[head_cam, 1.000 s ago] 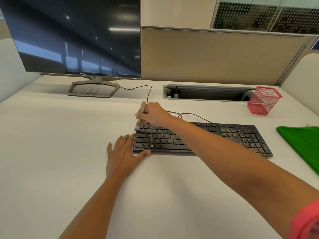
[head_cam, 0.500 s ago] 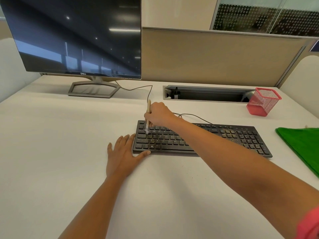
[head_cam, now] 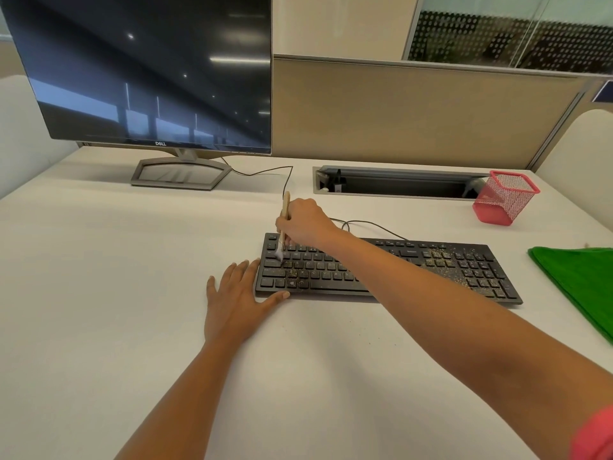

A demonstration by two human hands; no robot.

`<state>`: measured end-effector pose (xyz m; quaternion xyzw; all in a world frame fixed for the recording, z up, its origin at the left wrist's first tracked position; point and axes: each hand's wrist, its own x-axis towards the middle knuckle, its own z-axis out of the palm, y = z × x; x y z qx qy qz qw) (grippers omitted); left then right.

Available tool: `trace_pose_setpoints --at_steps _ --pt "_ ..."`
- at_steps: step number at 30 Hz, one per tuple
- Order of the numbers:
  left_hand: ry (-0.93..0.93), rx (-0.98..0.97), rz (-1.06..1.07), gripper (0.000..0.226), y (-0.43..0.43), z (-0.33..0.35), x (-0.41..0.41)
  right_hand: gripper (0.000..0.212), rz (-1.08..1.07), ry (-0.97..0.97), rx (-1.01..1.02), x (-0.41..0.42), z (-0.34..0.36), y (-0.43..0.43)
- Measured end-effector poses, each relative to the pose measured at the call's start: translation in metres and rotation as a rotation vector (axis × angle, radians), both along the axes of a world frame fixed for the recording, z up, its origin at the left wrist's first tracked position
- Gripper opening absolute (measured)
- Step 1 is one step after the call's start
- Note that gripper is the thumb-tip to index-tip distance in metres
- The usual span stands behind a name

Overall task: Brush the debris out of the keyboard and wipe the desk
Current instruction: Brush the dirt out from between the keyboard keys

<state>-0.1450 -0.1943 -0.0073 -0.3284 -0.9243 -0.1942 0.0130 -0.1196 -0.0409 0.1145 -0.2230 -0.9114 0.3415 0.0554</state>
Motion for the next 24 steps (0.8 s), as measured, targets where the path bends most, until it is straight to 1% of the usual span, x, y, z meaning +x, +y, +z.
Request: trace_pose_setpoints --at_steps 2,4,6,9,11,14,16,19,21,23,24 --pt "0.002 -0.006 -0.002 0.104 0.0 0.0 0.0 0.031 0.015 0.062 -0.004 -0.002 0.003 -0.003" --pt "0.003 -0.015 -0.004 0.104 0.001 0.001 0.0 0.033 0.056 0.054 -0.002 -0.003 0.004 -0.007" --pt "0.001 -0.02 -0.005 0.104 0.0 0.001 0.0 0.033 0.128 -0.013 0.024 -0.001 0.005 -0.01" --pt "0.003 -0.015 -0.005 0.104 -0.001 0.001 0.0 0.028 0.235 -0.133 0.189 0.002 0.009 -0.009" --pt "-0.002 -0.008 -0.005 0.105 -0.001 0.002 0.001 0.019 0.246 -0.191 0.278 0.004 0.012 -0.005" --pt "-0.01 -0.021 -0.001 0.107 0.0 0.002 0.001 0.018 0.234 -0.243 0.338 0.006 0.018 0.002" --pt "-0.012 -0.024 0.001 0.107 0.0 0.002 0.0 0.019 0.204 -0.201 0.305 0.005 0.02 0.005" --pt "-0.012 -0.018 -0.002 0.106 0.0 0.001 0.0 0.028 0.088 -0.04 0.145 -0.005 0.016 0.007" --pt "-0.011 -0.011 -0.006 0.105 0.0 0.0 -0.001 0.03 0.057 0.036 0.036 -0.008 0.011 0.002" --pt "-0.008 -0.015 -0.008 0.104 0.0 0.0 -0.001 0.032 0.068 0.031 -0.02 -0.009 0.005 -0.004" --pt "-0.005 -0.017 -0.007 0.103 0.0 0.0 -0.001 0.033 0.085 0.005 -0.01 -0.009 0.002 -0.006"
